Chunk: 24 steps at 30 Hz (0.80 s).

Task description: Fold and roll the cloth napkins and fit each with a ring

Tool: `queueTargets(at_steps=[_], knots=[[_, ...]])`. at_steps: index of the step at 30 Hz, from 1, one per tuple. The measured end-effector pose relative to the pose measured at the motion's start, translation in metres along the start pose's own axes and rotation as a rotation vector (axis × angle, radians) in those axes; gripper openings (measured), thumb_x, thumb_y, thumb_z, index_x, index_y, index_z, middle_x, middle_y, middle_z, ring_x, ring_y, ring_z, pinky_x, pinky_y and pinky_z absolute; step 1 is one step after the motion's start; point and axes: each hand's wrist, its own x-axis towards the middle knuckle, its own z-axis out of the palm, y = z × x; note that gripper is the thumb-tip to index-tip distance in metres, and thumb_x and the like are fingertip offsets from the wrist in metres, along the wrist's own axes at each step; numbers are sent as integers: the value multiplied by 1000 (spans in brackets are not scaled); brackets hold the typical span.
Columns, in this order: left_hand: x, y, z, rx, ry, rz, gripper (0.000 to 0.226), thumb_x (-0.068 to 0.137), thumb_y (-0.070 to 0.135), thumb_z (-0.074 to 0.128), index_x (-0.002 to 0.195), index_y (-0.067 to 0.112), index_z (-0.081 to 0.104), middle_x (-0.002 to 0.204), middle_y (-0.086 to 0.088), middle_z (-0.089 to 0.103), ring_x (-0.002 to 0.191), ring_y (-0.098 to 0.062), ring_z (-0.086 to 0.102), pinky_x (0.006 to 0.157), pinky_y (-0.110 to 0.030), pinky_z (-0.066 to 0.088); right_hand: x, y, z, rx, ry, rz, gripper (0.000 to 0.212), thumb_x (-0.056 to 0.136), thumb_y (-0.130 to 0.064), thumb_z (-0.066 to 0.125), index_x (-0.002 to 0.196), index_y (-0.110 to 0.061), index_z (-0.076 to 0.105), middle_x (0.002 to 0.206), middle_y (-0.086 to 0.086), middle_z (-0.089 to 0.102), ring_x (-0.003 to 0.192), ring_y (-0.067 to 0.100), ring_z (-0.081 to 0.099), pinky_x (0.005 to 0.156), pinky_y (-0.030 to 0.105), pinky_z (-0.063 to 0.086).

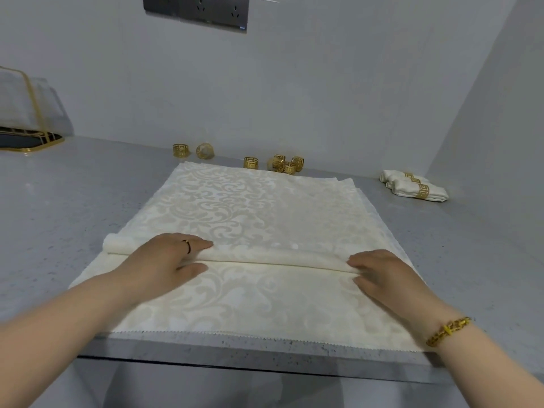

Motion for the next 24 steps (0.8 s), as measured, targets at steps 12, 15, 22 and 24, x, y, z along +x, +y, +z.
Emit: queueTargets(at_steps=[12,15,22,24], knots=[[-22,2,-4,56,34,19,74,70,63,18,116,25,63,116,12,62,112,-10,54,95,-23,39,-21,-3,10,-138,152,-156,23,76,-26,51,77,-16,72,73,-6,70,67,12,66,63,11,44],[-26,4,-4,-5,17,-12,61,80,60,28,121,26,58,120,20,52,112,3,43,97,-15,31,-21,-12,5,-46,157,-67,25,84,-23,48,88,-13,71,83,-6,67,77,12,62,73,13,39],[2,1,-3,-67,-45,-177,32,96,28,36,108,10,60,108,5,56,111,-16,48,81,-18,30,19,-9,2,173,-14,194,24,94,-11,43,104,-13,64,98,-4,58,90,11,50,65,13,34],[7,0,-3,-80,-28,-194,28,96,25,40,118,20,56,114,7,56,114,-13,46,86,-18,31,27,-9,7,144,-35,209,24,94,-11,42,103,-12,65,98,-3,56,93,13,50,72,19,32]])
